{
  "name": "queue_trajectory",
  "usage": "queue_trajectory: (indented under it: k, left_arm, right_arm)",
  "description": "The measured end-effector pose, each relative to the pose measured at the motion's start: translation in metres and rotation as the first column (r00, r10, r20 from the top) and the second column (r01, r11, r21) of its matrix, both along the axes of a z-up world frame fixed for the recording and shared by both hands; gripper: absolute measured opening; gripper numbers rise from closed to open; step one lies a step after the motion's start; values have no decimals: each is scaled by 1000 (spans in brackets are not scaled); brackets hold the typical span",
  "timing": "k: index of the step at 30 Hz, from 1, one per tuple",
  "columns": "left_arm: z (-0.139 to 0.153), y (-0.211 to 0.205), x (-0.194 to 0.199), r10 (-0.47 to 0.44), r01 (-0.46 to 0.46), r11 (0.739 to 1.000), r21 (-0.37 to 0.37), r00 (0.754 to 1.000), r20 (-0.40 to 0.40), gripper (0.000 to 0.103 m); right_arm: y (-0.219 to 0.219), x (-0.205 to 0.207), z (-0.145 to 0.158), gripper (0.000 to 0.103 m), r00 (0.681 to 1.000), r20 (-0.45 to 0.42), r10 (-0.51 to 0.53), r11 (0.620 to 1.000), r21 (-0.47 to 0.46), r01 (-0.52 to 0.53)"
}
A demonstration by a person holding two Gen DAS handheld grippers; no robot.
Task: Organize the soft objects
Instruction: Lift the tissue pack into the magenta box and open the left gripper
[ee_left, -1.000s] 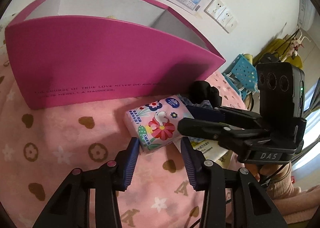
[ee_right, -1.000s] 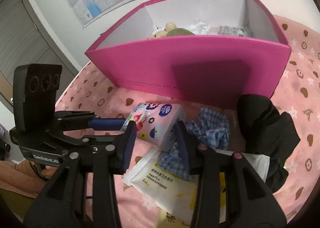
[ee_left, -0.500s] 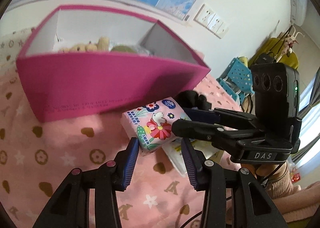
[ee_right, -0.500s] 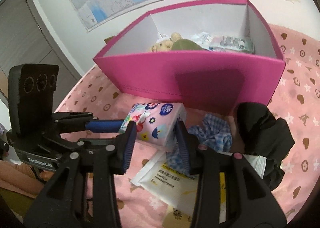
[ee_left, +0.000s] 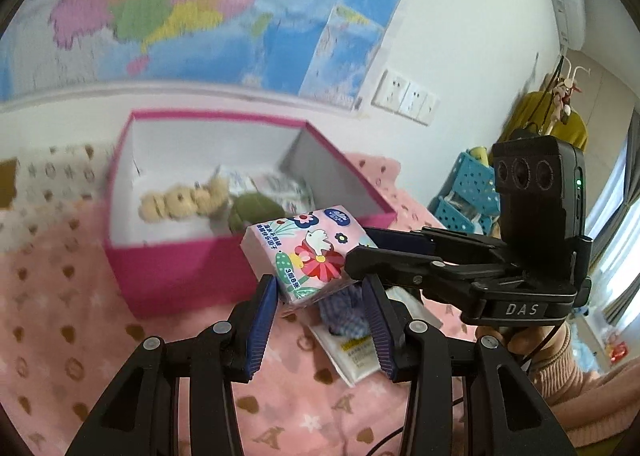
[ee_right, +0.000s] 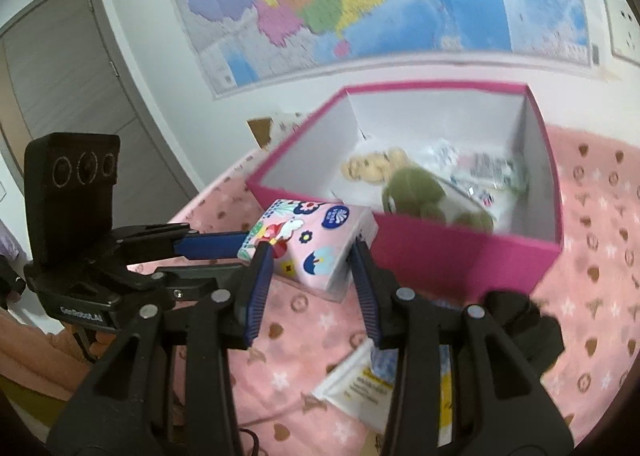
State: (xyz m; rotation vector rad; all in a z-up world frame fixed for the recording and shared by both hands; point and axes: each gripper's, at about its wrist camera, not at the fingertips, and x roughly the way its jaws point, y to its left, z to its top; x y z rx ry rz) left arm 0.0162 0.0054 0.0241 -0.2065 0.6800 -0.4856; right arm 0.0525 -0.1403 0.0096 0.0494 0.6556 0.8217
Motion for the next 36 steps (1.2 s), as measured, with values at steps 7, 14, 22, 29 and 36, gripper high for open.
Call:
queue_trajectory:
  k: [7, 14, 22, 29, 36]
  left_arm:
    - [21, 11, 15, 43, -45, 998, 46, 997, 57, 43]
    - [23, 27, 41, 92, -95, 993, 66, 994, 56, 43]
    - [6, 41, 70, 129, -129, 986, 104, 992, 10, 43]
    - [-11, 50, 91, 181, -175, 973, 151, 983, -28, 43]
    - [-18, 62, 90, 236, -228, 962, 149, 971, -38, 43]
  right_arm:
    - [17, 17, 20, 44, 998, 52, 24, 999, 21, -25]
    - [35, 46, 28, 44, 998, 51, 28, 999, 34, -30]
    - [55, 84, 14, 44, 1000, -12, 16, 999, 31, -16]
    - [70, 112, -7, 43, 996, -82, -17, 1000, 21, 19]
    - [71, 117, -15, 43, 994, -105, -28, 999, 17, 30]
